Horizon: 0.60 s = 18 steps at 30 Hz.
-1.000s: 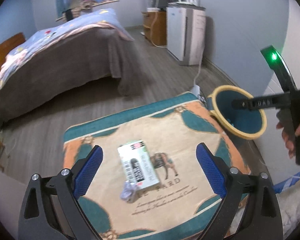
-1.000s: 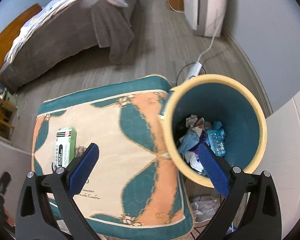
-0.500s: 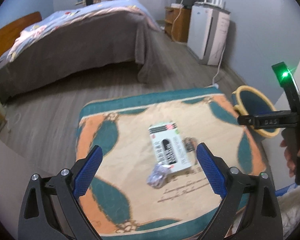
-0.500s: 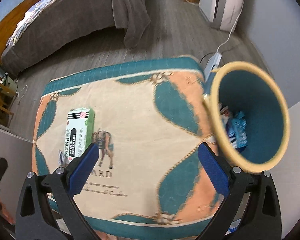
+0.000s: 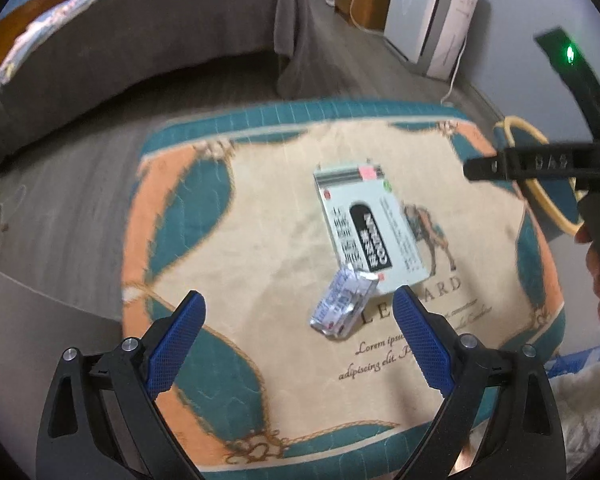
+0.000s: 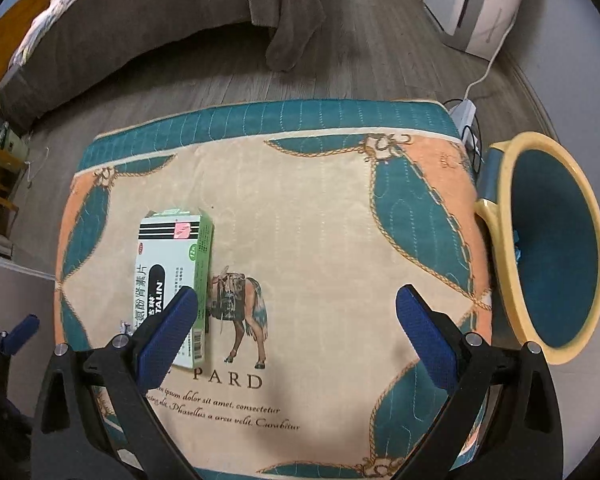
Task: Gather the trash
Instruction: 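Move both tools back over the medicine box and silver sachet, then grasp the silver sachet with the left tool while the right tool grasps the COLTALIN box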
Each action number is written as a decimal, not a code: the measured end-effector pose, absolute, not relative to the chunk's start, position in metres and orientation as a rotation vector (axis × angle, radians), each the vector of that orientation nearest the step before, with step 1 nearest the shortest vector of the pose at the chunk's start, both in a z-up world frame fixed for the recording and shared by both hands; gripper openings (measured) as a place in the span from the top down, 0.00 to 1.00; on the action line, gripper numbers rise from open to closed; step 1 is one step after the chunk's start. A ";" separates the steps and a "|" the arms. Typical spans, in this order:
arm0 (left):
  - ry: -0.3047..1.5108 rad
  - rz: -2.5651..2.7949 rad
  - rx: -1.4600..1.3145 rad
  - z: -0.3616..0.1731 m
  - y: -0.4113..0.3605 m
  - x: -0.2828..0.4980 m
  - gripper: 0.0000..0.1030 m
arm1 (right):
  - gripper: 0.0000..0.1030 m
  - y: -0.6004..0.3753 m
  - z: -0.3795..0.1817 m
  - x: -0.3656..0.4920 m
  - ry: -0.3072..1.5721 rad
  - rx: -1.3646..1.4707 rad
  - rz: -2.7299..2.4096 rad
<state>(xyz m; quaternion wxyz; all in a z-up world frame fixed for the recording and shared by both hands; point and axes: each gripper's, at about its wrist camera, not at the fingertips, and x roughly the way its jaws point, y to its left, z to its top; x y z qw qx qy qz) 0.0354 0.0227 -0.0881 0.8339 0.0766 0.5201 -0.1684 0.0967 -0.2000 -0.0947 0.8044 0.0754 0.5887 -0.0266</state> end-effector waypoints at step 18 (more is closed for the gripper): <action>1.215 -0.500 0.064 -0.135 0.000 0.043 0.54 | 0.05 -0.190 -0.113 0.116 1.289 0.063 -0.051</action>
